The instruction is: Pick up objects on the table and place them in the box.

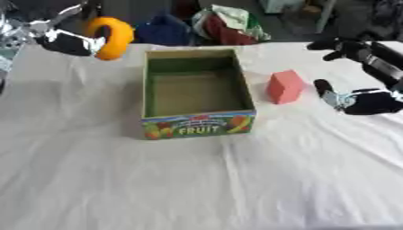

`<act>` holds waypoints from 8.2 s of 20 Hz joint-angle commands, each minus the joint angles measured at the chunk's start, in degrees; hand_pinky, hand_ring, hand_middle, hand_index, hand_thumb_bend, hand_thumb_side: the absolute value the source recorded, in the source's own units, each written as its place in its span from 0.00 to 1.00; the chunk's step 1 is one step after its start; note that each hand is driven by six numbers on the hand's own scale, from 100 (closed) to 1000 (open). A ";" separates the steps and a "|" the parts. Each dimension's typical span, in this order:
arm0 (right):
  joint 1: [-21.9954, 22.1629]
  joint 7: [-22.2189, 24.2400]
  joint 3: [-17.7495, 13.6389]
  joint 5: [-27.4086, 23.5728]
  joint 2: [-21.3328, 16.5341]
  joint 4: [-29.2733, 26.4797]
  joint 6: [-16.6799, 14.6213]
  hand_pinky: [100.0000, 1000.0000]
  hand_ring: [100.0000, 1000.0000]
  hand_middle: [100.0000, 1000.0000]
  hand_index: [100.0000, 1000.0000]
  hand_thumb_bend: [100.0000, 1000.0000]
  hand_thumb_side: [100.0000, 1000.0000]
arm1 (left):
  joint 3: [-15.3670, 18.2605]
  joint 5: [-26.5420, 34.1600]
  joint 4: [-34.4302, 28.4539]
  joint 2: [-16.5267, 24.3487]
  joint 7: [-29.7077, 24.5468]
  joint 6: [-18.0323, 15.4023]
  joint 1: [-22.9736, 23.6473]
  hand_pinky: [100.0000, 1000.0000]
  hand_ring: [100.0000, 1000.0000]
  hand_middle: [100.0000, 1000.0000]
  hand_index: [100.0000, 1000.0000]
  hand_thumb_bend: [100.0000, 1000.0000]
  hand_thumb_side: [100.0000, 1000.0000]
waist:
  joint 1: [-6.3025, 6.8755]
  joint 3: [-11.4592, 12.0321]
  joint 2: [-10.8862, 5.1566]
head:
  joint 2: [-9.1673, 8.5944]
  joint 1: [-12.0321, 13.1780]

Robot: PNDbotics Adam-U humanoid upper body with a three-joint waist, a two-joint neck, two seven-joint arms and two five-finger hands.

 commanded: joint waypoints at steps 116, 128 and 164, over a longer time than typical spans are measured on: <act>-25.43 7.28 -2.74 21.83 4.30 31.05 -8.83 0.79 0.85 0.54 0.71 0.09 0.10 | 7.44 29.42 -24.72 3.43 2.57 11.75 21.63 0.61 0.54 0.57 0.81 0.00 0.47 | -2.69 9.42 0.30 | -1.55 -8.06; -31.18 2.72 -4.40 31.25 16.63 45.80 -9.25 0.79 0.85 0.58 0.76 0.07 0.16 | 7.07 30.62 -25.26 1.55 2.49 11.58 20.59 0.60 0.54 0.57 0.81 0.00 0.48 | -2.20 11.81 0.01 | -1.63 -10.08; -6.39 -17.28 -8.47 4.19 -0.01 5.94 2.56 0.75 0.84 0.78 0.88 0.00 0.34 | 13.52 35.88 -26.97 2.84 13.47 14.81 29.94 0.57 0.52 0.56 0.82 0.00 0.50 | -1.31 6.57 -0.08 | -1.82 -5.34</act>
